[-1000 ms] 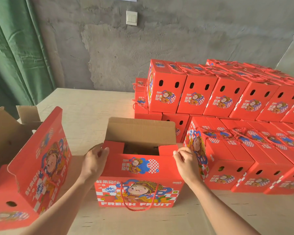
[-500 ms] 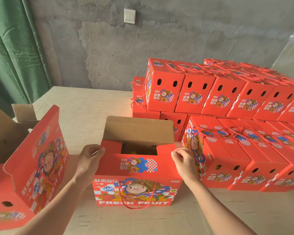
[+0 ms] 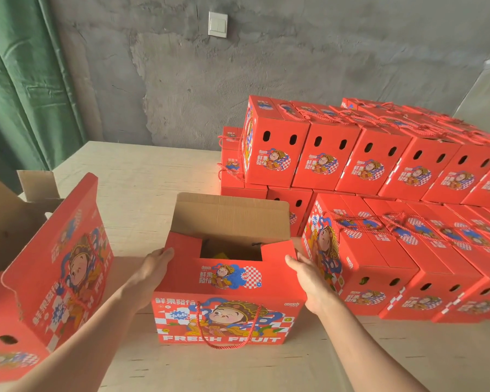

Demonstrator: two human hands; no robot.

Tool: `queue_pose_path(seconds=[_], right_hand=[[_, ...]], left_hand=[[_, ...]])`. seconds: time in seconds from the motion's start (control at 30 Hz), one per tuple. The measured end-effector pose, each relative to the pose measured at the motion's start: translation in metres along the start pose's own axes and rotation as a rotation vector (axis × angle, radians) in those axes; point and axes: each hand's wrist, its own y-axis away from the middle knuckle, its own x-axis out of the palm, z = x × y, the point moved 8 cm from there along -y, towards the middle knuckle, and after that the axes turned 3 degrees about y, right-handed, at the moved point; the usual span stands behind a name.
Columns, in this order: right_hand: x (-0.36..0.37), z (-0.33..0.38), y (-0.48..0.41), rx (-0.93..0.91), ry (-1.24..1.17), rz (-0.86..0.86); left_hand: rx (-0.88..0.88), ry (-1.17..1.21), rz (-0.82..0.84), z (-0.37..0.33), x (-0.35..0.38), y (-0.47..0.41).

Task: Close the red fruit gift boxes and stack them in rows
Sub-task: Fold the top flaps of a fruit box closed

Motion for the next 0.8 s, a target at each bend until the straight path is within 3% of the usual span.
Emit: queue_pose_path(seconds=[0.3,0.4,0.6,0.8], right_hand=[[-0.006,0.008,-0.010,-0.108,0.084,-0.073],[-0.009,0.008,-0.016,-0.091,0.175,0.009],[0.002,0.028,-0.028,0.017,0.336,0.336],[0.001,0.029,-0.031,-0.090,0.306,0.302]], left_hand=[[-0.011,-0.173,-0.004,-0.006,0.003,-0.003],[0.026,-0.208,0.018,-0.006,0.004,0.002],[0.046,-0.216,-0.003,-0.004,0.004,0.005],[0.137,-0.196,-0.071,-0.003,-0.002,0.002]])
